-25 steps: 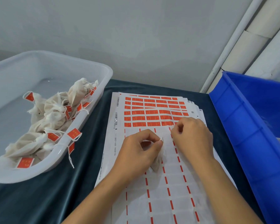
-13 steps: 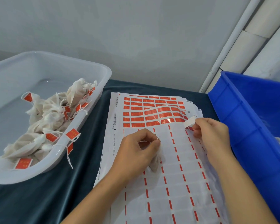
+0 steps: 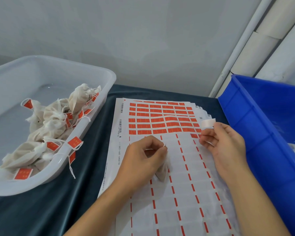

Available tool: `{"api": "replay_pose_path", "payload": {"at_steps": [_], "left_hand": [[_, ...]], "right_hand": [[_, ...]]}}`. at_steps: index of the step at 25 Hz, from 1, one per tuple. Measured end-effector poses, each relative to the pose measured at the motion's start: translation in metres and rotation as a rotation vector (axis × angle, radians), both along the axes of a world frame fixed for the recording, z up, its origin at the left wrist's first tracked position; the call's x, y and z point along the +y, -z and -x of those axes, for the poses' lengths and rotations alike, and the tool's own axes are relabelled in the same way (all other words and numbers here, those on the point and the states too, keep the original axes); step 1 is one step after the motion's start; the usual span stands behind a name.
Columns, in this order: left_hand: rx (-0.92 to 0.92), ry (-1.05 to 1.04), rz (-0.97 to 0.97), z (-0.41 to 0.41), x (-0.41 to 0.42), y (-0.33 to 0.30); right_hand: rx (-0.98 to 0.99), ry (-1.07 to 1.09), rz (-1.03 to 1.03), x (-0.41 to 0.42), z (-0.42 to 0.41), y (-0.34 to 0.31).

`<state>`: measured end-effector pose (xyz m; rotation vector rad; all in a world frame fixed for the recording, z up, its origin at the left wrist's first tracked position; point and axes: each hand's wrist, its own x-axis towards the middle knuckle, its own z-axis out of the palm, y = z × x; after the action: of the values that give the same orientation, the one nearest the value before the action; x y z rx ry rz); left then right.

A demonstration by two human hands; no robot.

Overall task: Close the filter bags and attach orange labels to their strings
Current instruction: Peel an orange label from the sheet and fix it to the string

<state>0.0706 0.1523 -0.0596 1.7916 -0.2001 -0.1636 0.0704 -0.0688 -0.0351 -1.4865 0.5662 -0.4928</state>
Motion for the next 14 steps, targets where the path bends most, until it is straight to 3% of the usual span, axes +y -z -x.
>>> {"api": "replay_pose_path", "payload": {"at_steps": [6, 14], "left_hand": [[-0.026, -0.003, 0.014, -0.002, 0.001, -0.001], [-0.029, 0.048, 0.209, -0.005, 0.006, -0.008]], "right_hand": [[0.002, -0.188, -0.043, 0.025, 0.008, 0.012], [-0.124, -0.370, -0.075, 0.044, 0.020, 0.022]]}}
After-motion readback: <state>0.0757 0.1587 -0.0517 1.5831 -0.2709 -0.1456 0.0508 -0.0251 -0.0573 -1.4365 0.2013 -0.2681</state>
